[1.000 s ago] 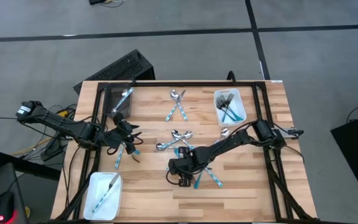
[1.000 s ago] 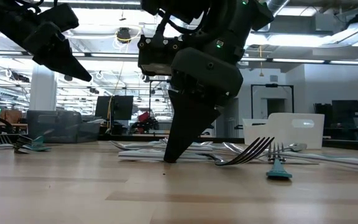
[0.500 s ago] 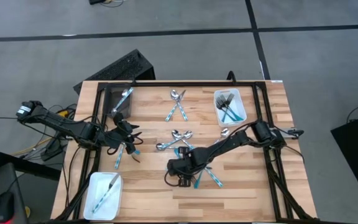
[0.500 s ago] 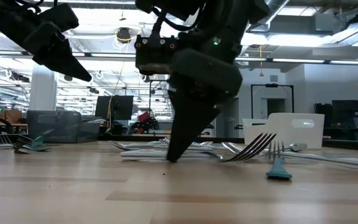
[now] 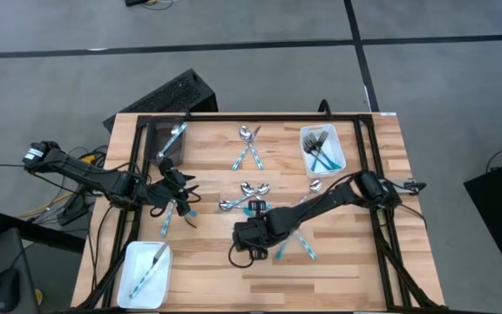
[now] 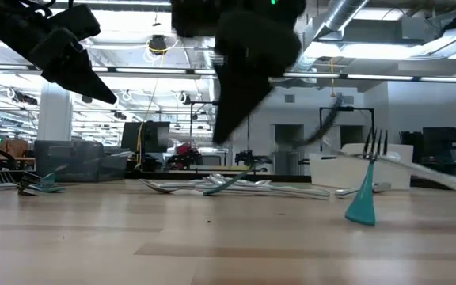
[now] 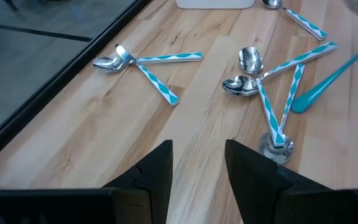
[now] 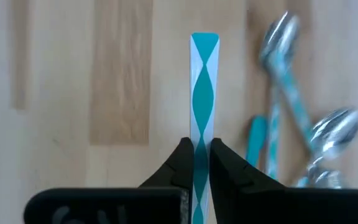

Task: Sort silverware by color (type)
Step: Put the light blue table knife into the bottom white bin

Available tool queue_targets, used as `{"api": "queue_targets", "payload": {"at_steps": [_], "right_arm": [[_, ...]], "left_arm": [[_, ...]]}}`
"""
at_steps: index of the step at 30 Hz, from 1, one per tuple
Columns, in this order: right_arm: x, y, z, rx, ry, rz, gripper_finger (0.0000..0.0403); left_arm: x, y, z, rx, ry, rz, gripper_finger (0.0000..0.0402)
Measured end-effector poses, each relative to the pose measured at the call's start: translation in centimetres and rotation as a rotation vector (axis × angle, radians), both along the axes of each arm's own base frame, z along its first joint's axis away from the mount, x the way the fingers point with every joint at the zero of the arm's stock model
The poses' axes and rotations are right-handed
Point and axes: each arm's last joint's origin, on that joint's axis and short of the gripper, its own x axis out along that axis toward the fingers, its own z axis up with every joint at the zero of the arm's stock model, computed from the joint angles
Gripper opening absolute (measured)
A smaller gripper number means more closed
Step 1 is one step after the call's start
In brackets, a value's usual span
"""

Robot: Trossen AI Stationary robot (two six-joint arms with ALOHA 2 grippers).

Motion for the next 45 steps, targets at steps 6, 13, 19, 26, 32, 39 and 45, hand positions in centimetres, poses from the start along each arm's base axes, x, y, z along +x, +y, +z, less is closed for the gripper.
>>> {"api": "queue_targets", "payload": {"at_steps": [6, 13, 19, 26, 32, 39, 45], "right_arm": [[-1.6, 0.8, 4.6, -0.051, -0.248, -0.022, 0.005], [-4.6, 1.5, 7.0, -0.06, -0.59, -0.07, 0.005], [-6.3, -0.1, 5.5, -0.015, -0.867, -0.076, 0.005], [-7.6, -3.2, 3.4, -0.021, -1.14, -0.125, 0.005], [-7.2, -6.3, 2.9, -0.04, -1.161, -0.173, 0.0051], [-6.6, -8.3, 3.5, -0.011, -1.221, -0.123, 0.0056], [-6.6, -8.4, 3.6, -0.01, -1.222, -0.092, 0.0057]], "left_arm": [[-0.2, 0.1, -0.5, 0.005, 0.018, 0.016, 0.0135], [-0.3, 0.1, -2.3, -0.024, -0.04, 0.04, 0.0135], [0.4, -0.4, -3.5, -0.055, -0.2, -0.138, 0.0135], [0.3, -0.7, -3.9, -0.07, -0.461, -0.277, 0.0145], [1.1, -1.0, -3.3, 0.033, -0.555, -0.348, 0.0208], [5.3, -1.7, -1.7, 0.146, -0.547, -0.294, 0.025], [9.6, -1.5, -0.6, 0.156, -0.538, -0.306, 0.0248]]}}
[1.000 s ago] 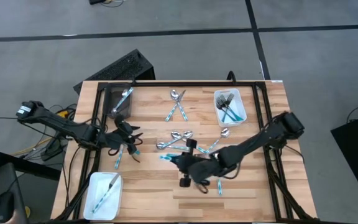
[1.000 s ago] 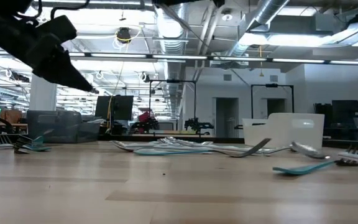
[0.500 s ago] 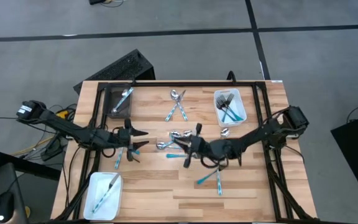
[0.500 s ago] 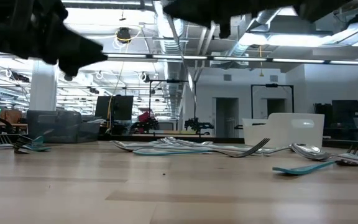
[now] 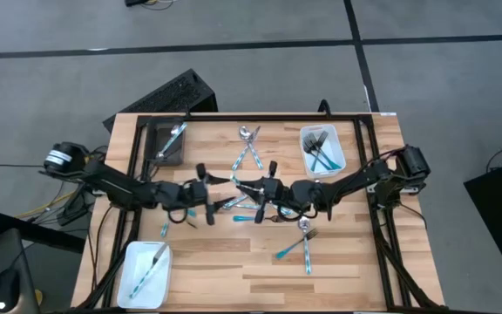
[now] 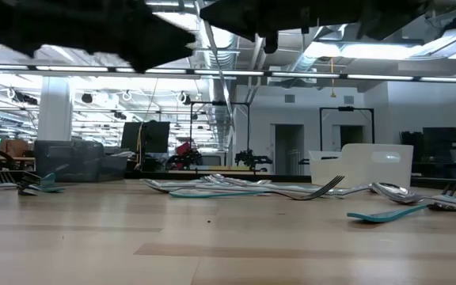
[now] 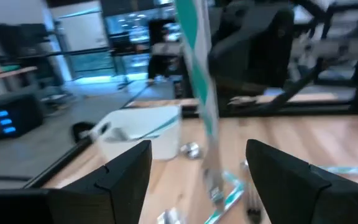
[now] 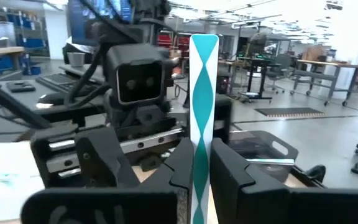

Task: Sort silverware by color (type)
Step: Put the light blue table knife into the bottom white bin

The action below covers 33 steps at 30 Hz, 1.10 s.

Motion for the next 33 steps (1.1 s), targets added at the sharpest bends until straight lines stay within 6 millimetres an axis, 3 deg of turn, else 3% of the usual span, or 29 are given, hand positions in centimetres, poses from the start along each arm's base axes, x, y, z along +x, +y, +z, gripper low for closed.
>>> {"api": "queue_targets", "payload": {"at_steps": [4, 11, 15, 19, 23, 28, 33], "right_arm": [[-0.1, 0.5, 0.0, -0.026, 0.008, 0.011, 0.0057], [-0.3, 1.4, 0.0, -0.046, 0.011, 0.034, 0.0058], [-0.3, 1.5, 0.0, -0.051, 0.009, 0.033, 0.0058], [-0.3, 1.3, 0.0, -0.039, 0.006, 0.026, 0.0068], [-0.3, 1.3, 0.2, -0.036, -0.014, 0.022, 0.0104], [-0.5, 1.8, 0.9, -0.055, -0.048, 0.034, 0.0159], [-0.5, 1.6, 0.5, 0.009, -0.015, -0.063, 0.0193]], "left_arm": [[1.9, 0.1, 0.5, -0.016, -0.007, -0.027, 0.0231], [2.7, 1.0, 1.1, -0.086, -0.036, -0.121, 0.0173], [2.8, 1.6, 0.9, -0.109, -0.015, -0.173, 0.0113], [2.7, 1.7, 0.5, -0.118, 0.052, -0.186, 0.0024], [0.8, 2.0, 1.6, -0.187, 0.194, -0.11, 0.0015], [-3.7, 1.5, 7.5, -0.257, 0.335, 0.087, 0.001], [-8.6, -0.7, 10.5, -0.549, 0.48, 0.122, 0.001]]}}
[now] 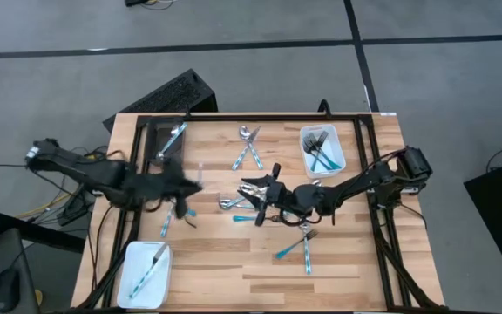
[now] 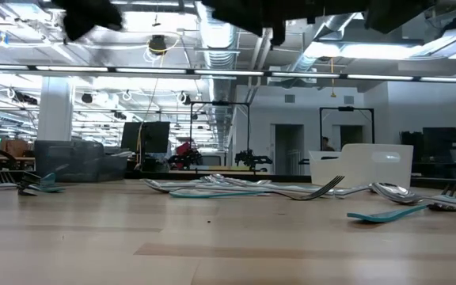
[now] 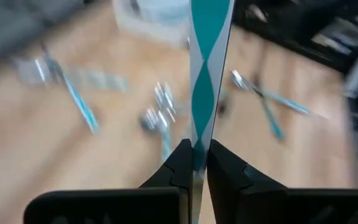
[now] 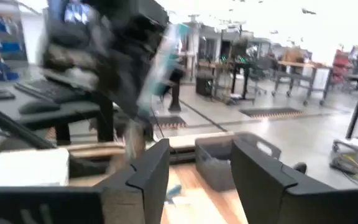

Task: Sort silverware by color (type)
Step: Put the light blue table knife into the bottom white bin, then put the light blue spoon into the black bin

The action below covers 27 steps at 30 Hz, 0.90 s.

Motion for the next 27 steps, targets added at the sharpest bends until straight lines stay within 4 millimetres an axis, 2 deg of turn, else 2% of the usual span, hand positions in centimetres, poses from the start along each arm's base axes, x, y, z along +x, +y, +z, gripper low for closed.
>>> {"api": "queue_targets", "payload": {"at_steps": [4, 9, 17, 22, 27], "right_arm": [[0.0, 0.2, -0.7, 0.039, 0.051, 0.011, 0.0201], [0.0, 0.4, -1.4, 0.085, 0.106, 0.018, 0.0202], [-0.3, 1.7, -1.5, 0.081, 0.123, 0.054, 0.0202], [-0.6, 2.5, -2.0, 0.085, 0.164, 0.063, 0.0202], [-0.9, 3.1, -2.2, 0.08, 0.186, 0.022, 0.0202]], "left_arm": [[-2.8, -2.4, -0.3, -0.199, 0.103, 0.036, 0.0011], [-4.7, -6.3, -1.4, -0.359, 0.162, 0.038, 0.0011], [-6.3, -12.0, -4.0, -0.425, 0.309, 0.047, 0.0017], [-6.9, -14.7, -6.7, -0.373, 0.391, 0.1, 0.0066], [-7.8, -15.1, -8.5, -0.314, 0.563, 0.208, 0.0126]]}}
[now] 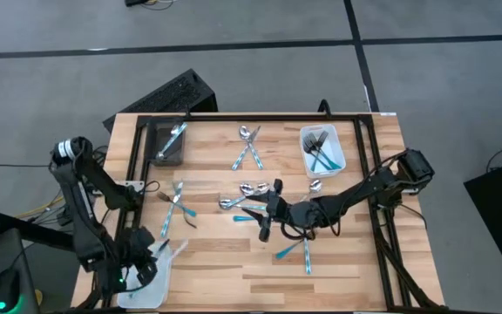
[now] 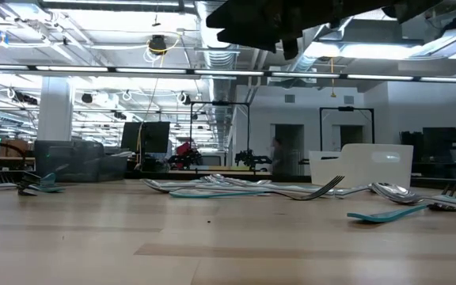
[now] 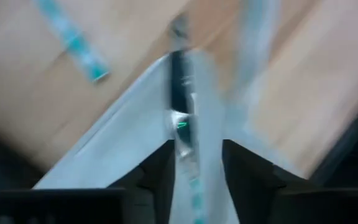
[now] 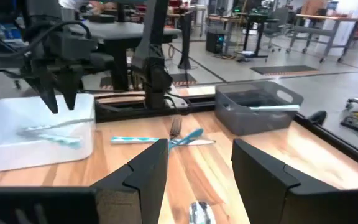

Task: Sort silverware by color (type)
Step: Put the light blue spoon into the black bin

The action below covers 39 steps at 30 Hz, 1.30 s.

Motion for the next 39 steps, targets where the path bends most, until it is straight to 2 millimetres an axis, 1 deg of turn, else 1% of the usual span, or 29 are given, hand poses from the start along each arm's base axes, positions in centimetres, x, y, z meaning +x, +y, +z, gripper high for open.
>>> {"api": "queue_targets", "payload": {"at_steps": [3, 7, 11, 15, 17, 23, 25, 27, 30, 32, 35, 39], "right_arm": [[0.0, 0.1, 0.0, -0.001, 0.002, -0.003, 0.0202], [-0.1, 0.2, -0.1, 0.005, 0.011, -0.003, 0.0202], [-0.2, 0.2, -0.6, 0.021, 0.045, -0.007, 0.0202], [-0.2, 0.1, -1.1, 0.049, 0.082, -0.016, 0.0202], [-0.3, 0.1, -1.3, 0.061, 0.101, -0.021, 0.0202], [-0.4, 0.0, -1.6, 0.06, 0.133, -0.024, 0.0202], [-0.5, 0.0, -1.9, 0.049, 0.161, -0.024, 0.0202], [-0.6, -0.2, -2.3, 0.032, 0.206, -0.036, 0.0199], [-0.7, -1.5, -3.1, 0.057, 0.266, -0.122, 0.0191], [-0.6, -2.9, -3.4, 0.079, 0.283, -0.203, 0.0186], [-0.1, -5.4, -3.5, 0.09, 0.281, -0.284, 0.0181], [0.4, -9.5, -3.5, 0.114, 0.295, -0.35, 0.0178]], "left_arm": [[-0.3, 0.5, 0.0, 0.026, 0.045, 0.026, 0.0153], [-0.4, 1.5, 0.9, 0.052, -0.013, 0.021, 0.0171], [-0.1, 2.9, 2.0, 0.122, -0.138, 0.006, 0.0173], [0.7, 4.0, 2.6, 0.222, -0.249, -0.005, 0.0174], [1.2, 4.3, 2.6, 0.264, -0.278, -0.013, 0.0174], [2.5, 5.1, 2.7, 0.345, -0.288, -0.032, 0.0174], [2.8, 5.3, 2.9, 0.407, -0.337, -0.04, 0.0174], [3.3, 5.6, 3.1, 0.504, -0.409, -0.057, 0.0174], [4.1, 6.3, 3.2, 0.695, -0.497, -0.091, 0.0174], [4.9, 7.3, 3.1, 0.8, -0.489, -0.078, 0.0174], [6.0, 9.4, 2.8, 0.867, -0.375, -0.039, 0.0174], [7.1, 12.4, 2.3, 0.882, -0.179, -0.023, 0.0174]]}}
